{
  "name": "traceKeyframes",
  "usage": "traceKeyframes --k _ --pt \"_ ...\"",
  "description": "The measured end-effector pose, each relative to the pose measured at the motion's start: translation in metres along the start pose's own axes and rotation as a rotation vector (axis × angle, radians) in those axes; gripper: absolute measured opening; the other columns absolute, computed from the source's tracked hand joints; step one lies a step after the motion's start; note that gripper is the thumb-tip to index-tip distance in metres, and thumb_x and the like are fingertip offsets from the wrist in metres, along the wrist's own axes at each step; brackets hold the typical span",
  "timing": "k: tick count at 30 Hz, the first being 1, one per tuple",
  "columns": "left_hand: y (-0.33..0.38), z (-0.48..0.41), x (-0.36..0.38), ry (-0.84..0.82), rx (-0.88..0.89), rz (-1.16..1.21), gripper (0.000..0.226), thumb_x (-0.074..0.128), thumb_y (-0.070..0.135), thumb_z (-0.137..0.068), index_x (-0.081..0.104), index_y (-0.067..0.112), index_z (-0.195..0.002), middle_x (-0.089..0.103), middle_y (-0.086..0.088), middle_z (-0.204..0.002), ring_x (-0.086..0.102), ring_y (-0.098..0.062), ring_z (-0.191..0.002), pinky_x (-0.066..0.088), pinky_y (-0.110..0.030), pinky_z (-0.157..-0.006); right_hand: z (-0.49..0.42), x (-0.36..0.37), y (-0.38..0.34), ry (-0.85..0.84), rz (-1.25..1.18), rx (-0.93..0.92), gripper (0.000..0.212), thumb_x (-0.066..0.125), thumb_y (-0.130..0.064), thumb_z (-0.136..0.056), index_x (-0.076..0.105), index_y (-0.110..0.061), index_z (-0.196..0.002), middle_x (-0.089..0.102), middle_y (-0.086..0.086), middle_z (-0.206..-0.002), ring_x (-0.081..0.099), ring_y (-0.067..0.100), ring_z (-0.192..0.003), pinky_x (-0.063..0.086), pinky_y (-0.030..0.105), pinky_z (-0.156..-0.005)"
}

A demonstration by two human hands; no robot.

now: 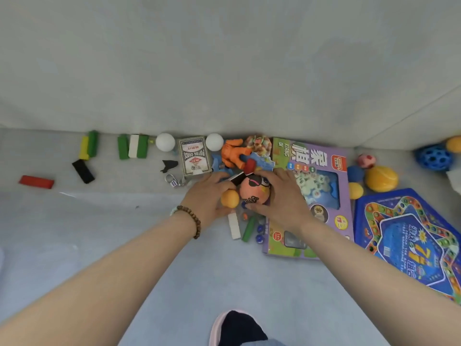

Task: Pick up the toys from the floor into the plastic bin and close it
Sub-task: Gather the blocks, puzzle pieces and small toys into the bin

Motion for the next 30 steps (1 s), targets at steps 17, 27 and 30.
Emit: traceKeyframes --k 17,27,30 --pt "0.049 0.079 -0.138 0.247 -0.011 0.355 0.044 0.078 0.024 -0.073 0.061 0.019 -0.113 0.057 0.011 -0.104 0.054 -0.005 -0.093 0.044 -0.016 -0.087 0.040 -0.113 -0.092 -0.049 -0.245 0.012 0.061 0.084 -0.034 -0.063 0.058 -0.030 -0.119 0.052 -0.010 -0.117 0.051 0.005 -0.106 0.037 0.016 -0.089" --pt "0.028 0.316 -0.292 0.379 -0.179 0.378 0.033 0.082 0.030 -0.067 0.063 0.032 -0.095 0.070 0.004 -0.094 0.065 -0.011 -0.087 0.052 -0.022 -0.082 0.117 -0.155 -0.344 -0.338 -0.382 -0.304 0.051 0.084 -0.027 -0.066 0.063 -0.027 -0.113 0.059 -0.014 -0.104 0.059 -0.010 -0.082 0.046 0.003 -0.068" --pt "-0.005 0.398 -0.318 0.447 -0.258 0.358 0.038 0.081 0.041 -0.064 0.064 0.030 -0.096 0.071 0.008 -0.092 0.065 -0.007 -0.086 0.052 -0.023 -0.083 0.137 -0.123 -0.425 -0.449 -0.422 -0.395 0.045 0.083 -0.022 -0.069 0.064 -0.024 -0.111 0.063 -0.012 -0.093 0.058 -0.013 -0.068 0.044 0.002 -0.064"
Point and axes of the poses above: each hand's wrist, its own z-axis away from the middle knuckle, its own x-axis out of the palm, y = z × x, the point moved 5 cm from there along -z, towards the middle knuckle
